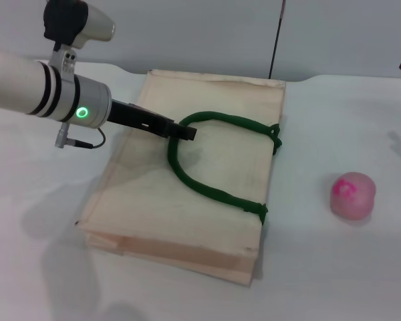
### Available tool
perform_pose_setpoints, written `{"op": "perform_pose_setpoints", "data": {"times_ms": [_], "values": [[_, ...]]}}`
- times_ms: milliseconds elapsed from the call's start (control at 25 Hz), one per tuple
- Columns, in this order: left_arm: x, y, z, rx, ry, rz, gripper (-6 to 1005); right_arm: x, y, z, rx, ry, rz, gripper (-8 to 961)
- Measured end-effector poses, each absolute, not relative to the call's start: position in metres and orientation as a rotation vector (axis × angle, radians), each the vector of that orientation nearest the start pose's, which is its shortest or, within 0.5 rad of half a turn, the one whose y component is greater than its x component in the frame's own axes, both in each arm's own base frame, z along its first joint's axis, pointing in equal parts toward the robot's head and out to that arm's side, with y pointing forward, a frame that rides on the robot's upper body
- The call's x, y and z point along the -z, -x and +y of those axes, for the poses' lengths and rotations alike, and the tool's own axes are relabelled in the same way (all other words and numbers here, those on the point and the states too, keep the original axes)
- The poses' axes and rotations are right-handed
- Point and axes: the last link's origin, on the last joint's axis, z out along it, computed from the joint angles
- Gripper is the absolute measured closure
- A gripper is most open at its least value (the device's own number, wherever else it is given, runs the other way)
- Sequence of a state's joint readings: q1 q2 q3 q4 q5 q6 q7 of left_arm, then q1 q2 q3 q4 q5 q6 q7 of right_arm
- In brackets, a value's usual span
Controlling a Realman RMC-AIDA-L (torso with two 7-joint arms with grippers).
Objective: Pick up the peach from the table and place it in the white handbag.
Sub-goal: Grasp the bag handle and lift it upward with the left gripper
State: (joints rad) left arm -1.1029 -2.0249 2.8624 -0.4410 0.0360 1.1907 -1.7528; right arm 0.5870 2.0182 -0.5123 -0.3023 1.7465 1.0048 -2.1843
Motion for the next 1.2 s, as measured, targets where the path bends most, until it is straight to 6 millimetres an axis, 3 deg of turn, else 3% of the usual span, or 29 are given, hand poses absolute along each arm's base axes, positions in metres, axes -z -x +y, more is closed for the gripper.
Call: {"op": "perform_pose_setpoints", "data": {"times_ms": [280, 720, 1200], "values": [[0.012, 0.225, 0.437, 0.145, 2.525, -1.103, 363, -0.044, -0.317, 0.401, -0.770, 1.849, 0.735, 78], [0.036, 0.224, 0.442, -0.023, 2.506, -1.074, 369, -0.044, -0.316, 0.402, -0.774, 1.850, 0.733, 81], [0.036, 0.225, 0.442, -0.033, 2.497, -1.072, 375, -0.044, -0.315, 0.401, -0.786, 1.849, 0.732, 84]]}}
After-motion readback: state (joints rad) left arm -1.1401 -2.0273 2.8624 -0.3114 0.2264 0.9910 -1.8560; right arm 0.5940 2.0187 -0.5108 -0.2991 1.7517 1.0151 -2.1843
